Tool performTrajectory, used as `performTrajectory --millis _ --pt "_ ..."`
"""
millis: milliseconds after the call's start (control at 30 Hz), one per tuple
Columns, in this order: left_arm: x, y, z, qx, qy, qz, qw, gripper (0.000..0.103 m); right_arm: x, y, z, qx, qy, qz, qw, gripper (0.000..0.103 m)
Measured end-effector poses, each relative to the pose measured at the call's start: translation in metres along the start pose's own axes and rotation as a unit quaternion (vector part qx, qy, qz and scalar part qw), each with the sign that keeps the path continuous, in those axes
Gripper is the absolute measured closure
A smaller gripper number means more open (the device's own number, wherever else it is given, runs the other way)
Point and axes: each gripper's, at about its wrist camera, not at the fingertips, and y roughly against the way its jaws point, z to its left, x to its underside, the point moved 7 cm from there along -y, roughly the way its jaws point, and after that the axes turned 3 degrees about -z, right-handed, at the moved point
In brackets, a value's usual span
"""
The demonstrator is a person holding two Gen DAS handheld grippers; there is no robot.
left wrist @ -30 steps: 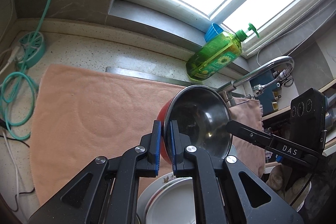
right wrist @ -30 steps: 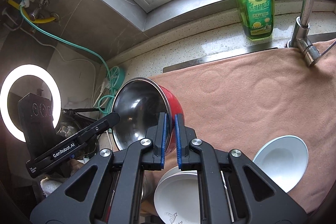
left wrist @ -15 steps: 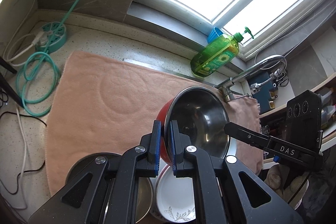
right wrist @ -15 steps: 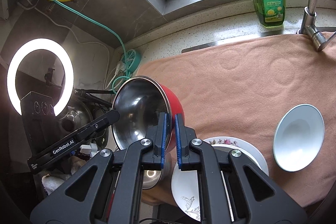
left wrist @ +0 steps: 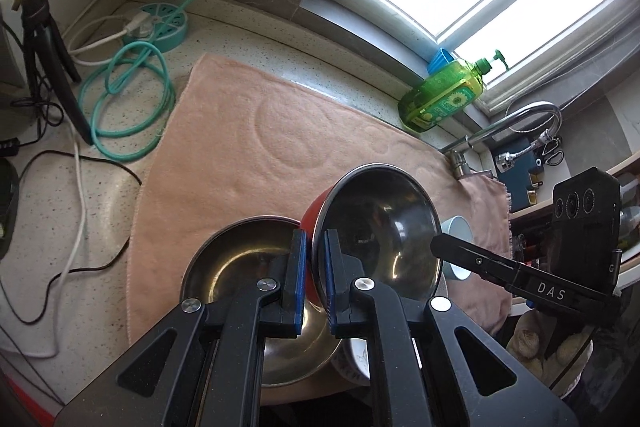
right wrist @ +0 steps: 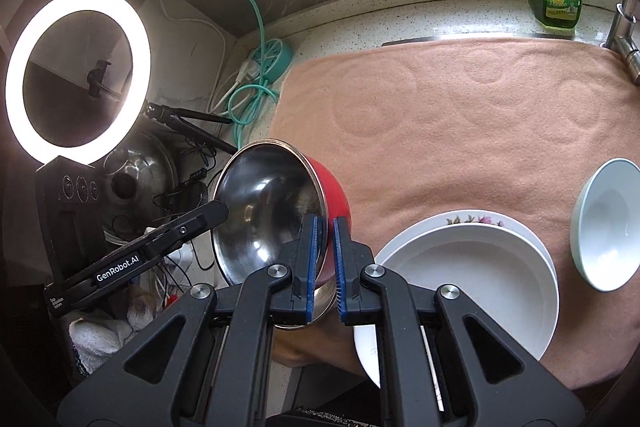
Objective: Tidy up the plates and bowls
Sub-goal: 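Lift the red-bottomed bowl and carry it over the large steel bowl, then lower the red-bottomed bowl into the large steel bowl and open both tools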
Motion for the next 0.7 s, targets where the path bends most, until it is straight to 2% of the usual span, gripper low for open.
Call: performTrajectory --millis 400,700 --pt "0.024 0.006 0.036 -0.013 0.028 0.005 0.9995 0.096 0.031 -0.043 0.014 0.015 0.018 0.043 0.999 0.095" --pt "0.036 -0.005 0.05 -0.034 0.015 0.026 0.9989 0.096 0.042 -0.065 0.014 0.04 0.028 0.064 0.997 0.095"
